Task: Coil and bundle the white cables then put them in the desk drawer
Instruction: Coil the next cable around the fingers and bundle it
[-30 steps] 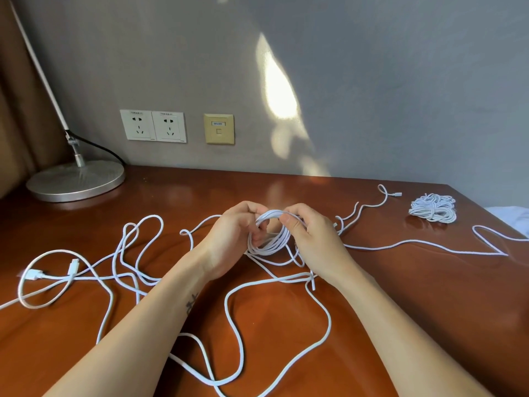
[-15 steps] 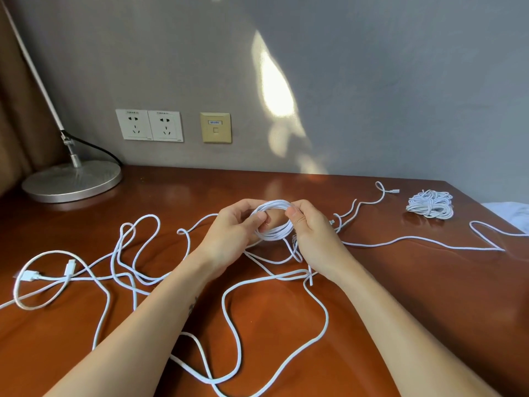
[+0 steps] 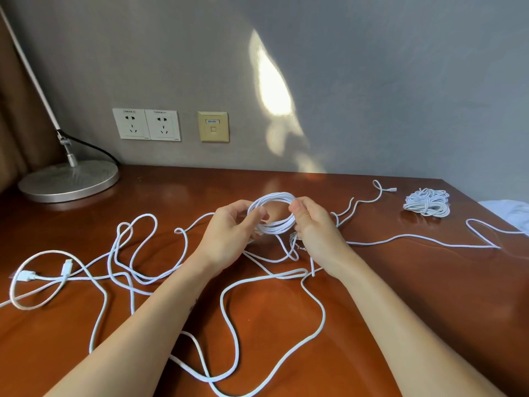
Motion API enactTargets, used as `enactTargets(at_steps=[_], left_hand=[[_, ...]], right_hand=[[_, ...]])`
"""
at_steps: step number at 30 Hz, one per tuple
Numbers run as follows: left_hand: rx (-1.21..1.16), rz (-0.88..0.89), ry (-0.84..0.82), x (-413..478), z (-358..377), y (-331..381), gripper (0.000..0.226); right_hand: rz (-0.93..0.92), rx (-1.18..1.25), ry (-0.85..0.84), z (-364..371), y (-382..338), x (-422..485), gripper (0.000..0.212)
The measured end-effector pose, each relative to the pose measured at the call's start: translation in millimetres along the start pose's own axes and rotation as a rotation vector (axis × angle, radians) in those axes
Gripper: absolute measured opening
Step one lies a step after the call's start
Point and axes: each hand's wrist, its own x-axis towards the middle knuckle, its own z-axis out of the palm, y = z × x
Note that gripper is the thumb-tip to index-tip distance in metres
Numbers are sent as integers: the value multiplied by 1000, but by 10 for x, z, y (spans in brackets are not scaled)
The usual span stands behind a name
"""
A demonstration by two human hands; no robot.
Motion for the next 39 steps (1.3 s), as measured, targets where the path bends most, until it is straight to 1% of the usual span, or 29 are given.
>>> enactTargets(at_steps=[3,5,7,12,18,23,25,28,30,32,36,39], left_hand=[[-124,-62,12,9,28,7,21],[-268,-148,2,16,27,25,22],[-318,-187,-1,15,18,36,24],[-215,-125,39,12,8,25,25],[11,-7,89,5,-33,28,23],[170,102,106,-42,-7,65,14],[204,138,98,-54,-8,75,13],[249,189,72,-56,-19,69,14],[253,212,59,-60,-16,69,15],[225,231,67,-69,-5,86,16],[59,197,98,-67,-3,105,19],[-30,143,105,-51,4,104,19]], right_hand=[[3,32,-25,1,21,20,20],[6,44,-22,9,28,31,23],[6,69,-16,19,33,35,26],[-22,120,24,3,26,25,29],[-52,121,50,-17,13,9,22],[-100,111,92,-44,23,15,20],[-135,101,136,-53,20,16,16],[-174,107,249,-71,22,22,9],[-183,105,316,-90,27,34,9],[-171,103,349,-115,34,48,10],[-121,106,304,-135,40,52,2],[-80,37,252,-148,51,53,9]])
